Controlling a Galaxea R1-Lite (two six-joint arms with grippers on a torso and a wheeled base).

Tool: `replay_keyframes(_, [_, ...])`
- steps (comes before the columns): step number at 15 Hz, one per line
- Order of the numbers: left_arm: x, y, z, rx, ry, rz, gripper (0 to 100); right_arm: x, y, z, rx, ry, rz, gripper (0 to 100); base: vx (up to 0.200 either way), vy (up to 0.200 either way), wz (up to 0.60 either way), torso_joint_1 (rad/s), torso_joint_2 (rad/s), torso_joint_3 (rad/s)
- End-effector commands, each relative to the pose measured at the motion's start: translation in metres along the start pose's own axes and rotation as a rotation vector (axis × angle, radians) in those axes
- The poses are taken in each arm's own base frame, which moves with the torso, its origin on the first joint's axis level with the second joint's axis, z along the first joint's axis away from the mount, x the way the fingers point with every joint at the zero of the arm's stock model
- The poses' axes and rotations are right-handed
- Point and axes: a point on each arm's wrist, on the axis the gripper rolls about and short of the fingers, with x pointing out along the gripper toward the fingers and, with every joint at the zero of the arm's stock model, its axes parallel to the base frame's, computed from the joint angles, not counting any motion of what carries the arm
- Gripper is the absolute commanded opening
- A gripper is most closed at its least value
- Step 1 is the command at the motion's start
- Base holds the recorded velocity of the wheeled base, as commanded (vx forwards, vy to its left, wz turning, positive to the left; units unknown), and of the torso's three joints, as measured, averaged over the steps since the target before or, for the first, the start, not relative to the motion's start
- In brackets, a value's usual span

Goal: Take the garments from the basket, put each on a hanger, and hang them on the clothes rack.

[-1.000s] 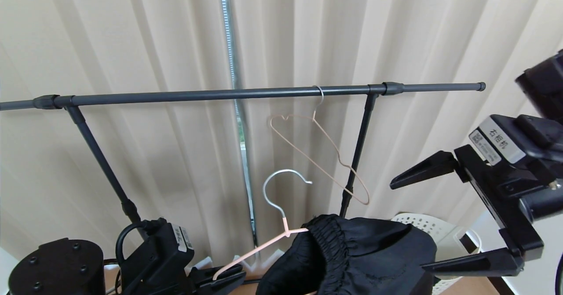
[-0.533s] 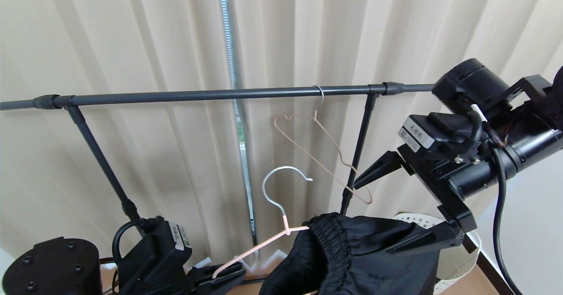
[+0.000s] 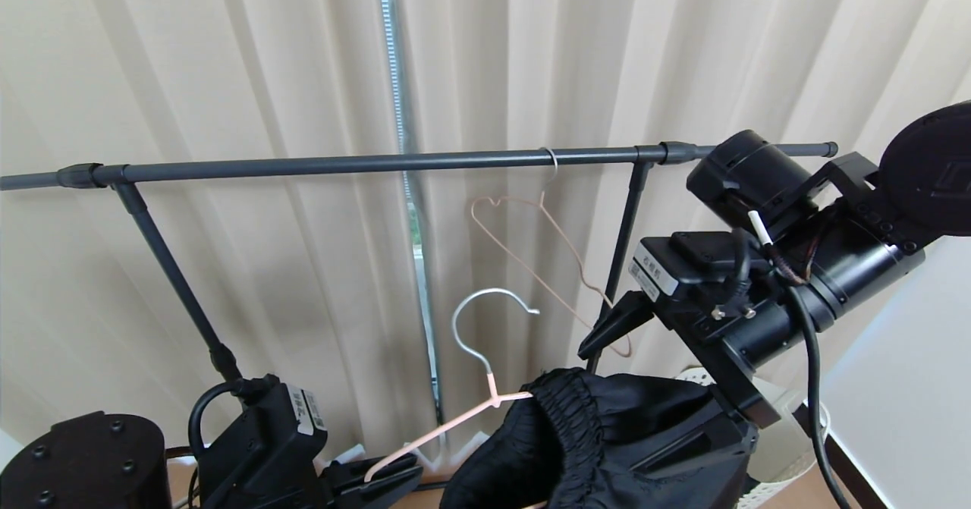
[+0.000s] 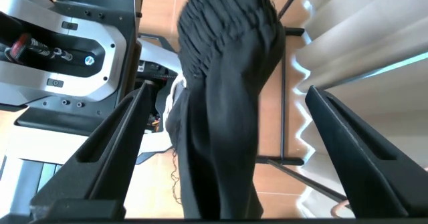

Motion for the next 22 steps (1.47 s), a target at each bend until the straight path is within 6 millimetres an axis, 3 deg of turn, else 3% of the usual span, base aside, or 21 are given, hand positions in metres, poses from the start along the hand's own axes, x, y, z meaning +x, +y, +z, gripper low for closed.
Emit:
replay_keyframes(1, [0.0, -0.001, 0.001, 0.002, -0.003, -0.004, 0, 0.01, -0.004, 0.0, 0.004, 0.01, 0.026, 100, 0.0, 0.0, 0.0, 0.0, 0.0, 0.0])
replay_keyframes(5, [0.001, -0.003, 0.001, 0.005, -0.001, -0.014, 0, 0.024, -0.013, -0.002, -0.004, 0.015, 0.037, 100, 0.0, 0.0, 0.0, 0.0, 0.0, 0.0])
replay_keyframes(9, [0.001, -0.003, 0.002, 0.006, -0.006, -0.014, 0, 0.025, -0.013, -0.002, -0.004, 0.023, 0.03, 100, 0.0, 0.0, 0.0, 0.0, 0.0, 0.0])
replay_keyframes(10, [0.001, -0.003, 0.001, 0.006, -0.004, -0.014, 0, 0.024, -0.013, -0.002, -0.006, 0.032, 0.022, 0, 0.0, 0.0, 0.0, 0.0, 0.0, 0.0])
replay_keyframes(13, [0.0, -0.003, 0.001, 0.005, -0.003, -0.014, 0, 0.027, -0.006, -0.001, -0.006, 0.043, 0.046, 0, 0.0, 0.0, 0.0, 0.0, 0.0, 0.0])
replay_keyframes(19, [-0.002, -0.007, 0.002, 0.013, -0.012, -0.03, 0, 0.009, 0.011, 0.006, -0.044, 0.018, 0.013, 0, 0.0, 0.0, 0.0, 0.0, 0.0, 0.0])
replay_keyframes(20, [-0.003, -0.007, -0.003, 0.012, 0.009, -0.032, 100, 0.01, 0.011, 0.005, -0.04, 0.02, 0.017, 0, 0.0, 0.0, 0.0, 0.0, 0.0, 0.0])
replay_keyframes(22, [-0.005, -0.008, -0.004, 0.007, 0.01, -0.035, 100, 0.009, 0.011, 0.006, -0.045, 0.018, 0.011, 0, 0.0, 0.0, 0.0, 0.0, 0.0, 0.0])
